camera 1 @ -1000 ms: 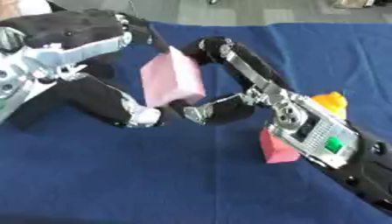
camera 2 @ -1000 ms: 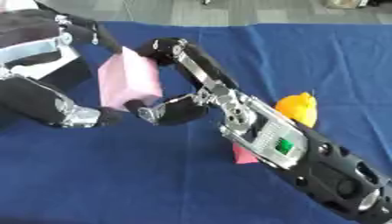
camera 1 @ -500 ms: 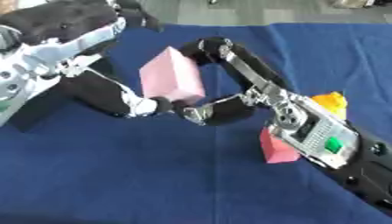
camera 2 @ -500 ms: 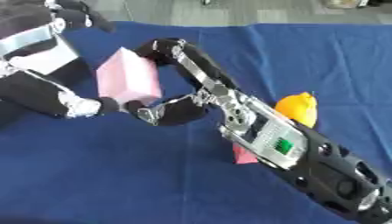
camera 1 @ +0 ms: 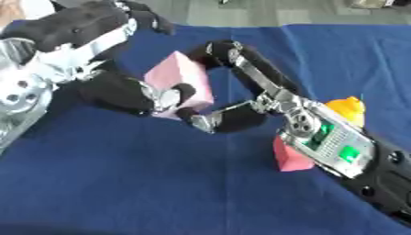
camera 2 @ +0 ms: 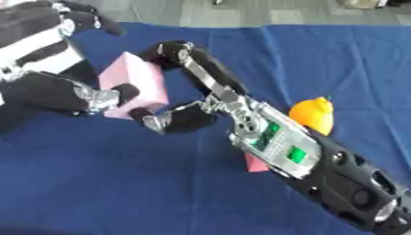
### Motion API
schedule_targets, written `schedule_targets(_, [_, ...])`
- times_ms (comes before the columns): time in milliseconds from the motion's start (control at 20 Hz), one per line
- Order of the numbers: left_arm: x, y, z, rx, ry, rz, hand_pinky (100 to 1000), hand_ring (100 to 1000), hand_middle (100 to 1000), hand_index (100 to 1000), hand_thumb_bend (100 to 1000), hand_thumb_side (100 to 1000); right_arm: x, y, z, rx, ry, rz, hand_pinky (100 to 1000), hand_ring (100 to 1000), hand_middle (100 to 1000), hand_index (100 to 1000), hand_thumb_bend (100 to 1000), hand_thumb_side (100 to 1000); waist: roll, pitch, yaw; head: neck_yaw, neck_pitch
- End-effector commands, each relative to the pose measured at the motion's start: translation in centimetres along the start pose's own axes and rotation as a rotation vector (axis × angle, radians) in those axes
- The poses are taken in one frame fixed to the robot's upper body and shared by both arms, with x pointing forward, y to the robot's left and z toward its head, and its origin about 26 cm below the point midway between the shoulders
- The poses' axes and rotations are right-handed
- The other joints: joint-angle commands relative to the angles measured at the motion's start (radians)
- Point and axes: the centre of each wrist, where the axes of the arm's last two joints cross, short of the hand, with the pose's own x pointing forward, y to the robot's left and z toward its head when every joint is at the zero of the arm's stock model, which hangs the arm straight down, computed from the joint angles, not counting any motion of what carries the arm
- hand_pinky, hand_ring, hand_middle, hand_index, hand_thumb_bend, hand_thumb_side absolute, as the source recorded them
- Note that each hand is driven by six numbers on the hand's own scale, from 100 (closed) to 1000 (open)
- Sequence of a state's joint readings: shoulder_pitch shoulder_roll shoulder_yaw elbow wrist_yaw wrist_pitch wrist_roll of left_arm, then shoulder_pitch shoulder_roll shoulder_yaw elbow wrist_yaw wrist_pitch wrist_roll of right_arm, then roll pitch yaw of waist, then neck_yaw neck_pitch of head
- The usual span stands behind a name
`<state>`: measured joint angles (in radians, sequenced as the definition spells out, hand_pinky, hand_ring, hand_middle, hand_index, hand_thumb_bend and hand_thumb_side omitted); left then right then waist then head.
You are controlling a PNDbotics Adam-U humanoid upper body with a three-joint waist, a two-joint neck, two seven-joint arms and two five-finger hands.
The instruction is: Pick up the objects with one hand, pass them to the other hand, and then place them into the box on the other side of the table.
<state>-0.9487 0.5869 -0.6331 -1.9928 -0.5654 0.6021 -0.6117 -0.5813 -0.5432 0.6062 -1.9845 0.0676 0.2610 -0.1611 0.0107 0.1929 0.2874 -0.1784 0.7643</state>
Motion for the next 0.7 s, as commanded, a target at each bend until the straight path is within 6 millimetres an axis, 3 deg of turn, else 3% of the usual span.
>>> schedule_targets(50, [0.17, 0.38, 0.18, -0.038, 0.023, 0.03, 1000, 940, 824, 896, 421, 716, 0.66, -0.56, -0.24, -0.017, -0.031, 0.027, 787, 691, 423, 529, 278, 100, 0.004, -0.009, 0.001, 0.004, 0.006])
schedule_targets(400, [0.18, 0.25, 0.16, -0.101, 0.019, 0.053, 1000, 945, 829, 899, 403, 747, 0.69, -0.63, -0.26, -0.022, -0.027, 0.032, 786, 691, 423, 529, 279, 100, 0.005, -0.007, 0.0, 0.005, 0.006])
schedule_targets(700, [0.19, 0.2, 0.16, -0.152, 0.026, 0.065, 1000, 947, 831, 901, 378, 703, 0.7, -0.74, -0.29, -0.022, -0.023, 0.028, 785, 692, 422, 528, 280, 100, 0.006, -0.006, -0.002, 0.007, 0.006])
